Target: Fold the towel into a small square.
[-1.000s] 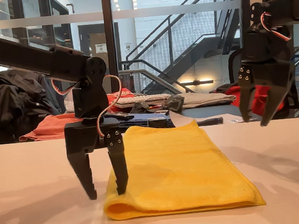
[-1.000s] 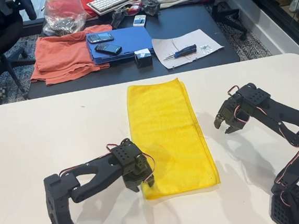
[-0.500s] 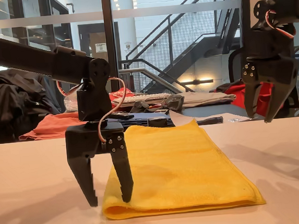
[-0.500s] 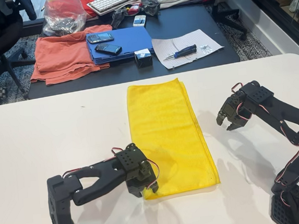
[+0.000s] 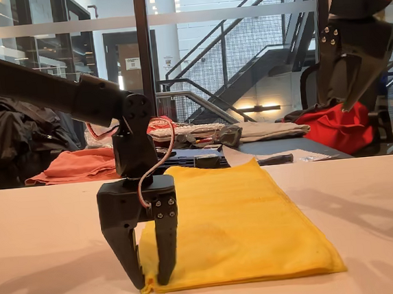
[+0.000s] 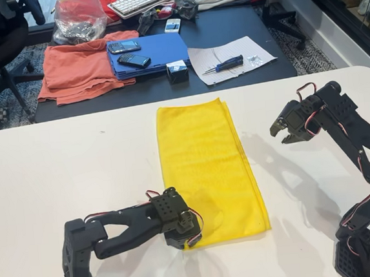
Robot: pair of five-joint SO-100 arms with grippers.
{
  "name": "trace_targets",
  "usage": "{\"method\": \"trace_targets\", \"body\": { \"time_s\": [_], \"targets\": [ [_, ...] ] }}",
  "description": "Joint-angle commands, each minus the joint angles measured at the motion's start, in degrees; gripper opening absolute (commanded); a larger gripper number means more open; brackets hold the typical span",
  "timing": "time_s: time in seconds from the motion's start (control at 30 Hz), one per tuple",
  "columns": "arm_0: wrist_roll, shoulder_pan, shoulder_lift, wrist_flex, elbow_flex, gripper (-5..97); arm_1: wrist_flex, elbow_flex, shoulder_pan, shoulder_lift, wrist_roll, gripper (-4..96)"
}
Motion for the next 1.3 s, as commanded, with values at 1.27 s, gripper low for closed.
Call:
{"method": "trace_targets", "body": {
  "time_s": [1.27],
  "targets": [
    [0.18,0.26,1.41,-5.63,-2.81,11,2.02,-7.82,-22.15,25.40,16.52,-1.9]
  ]
}}
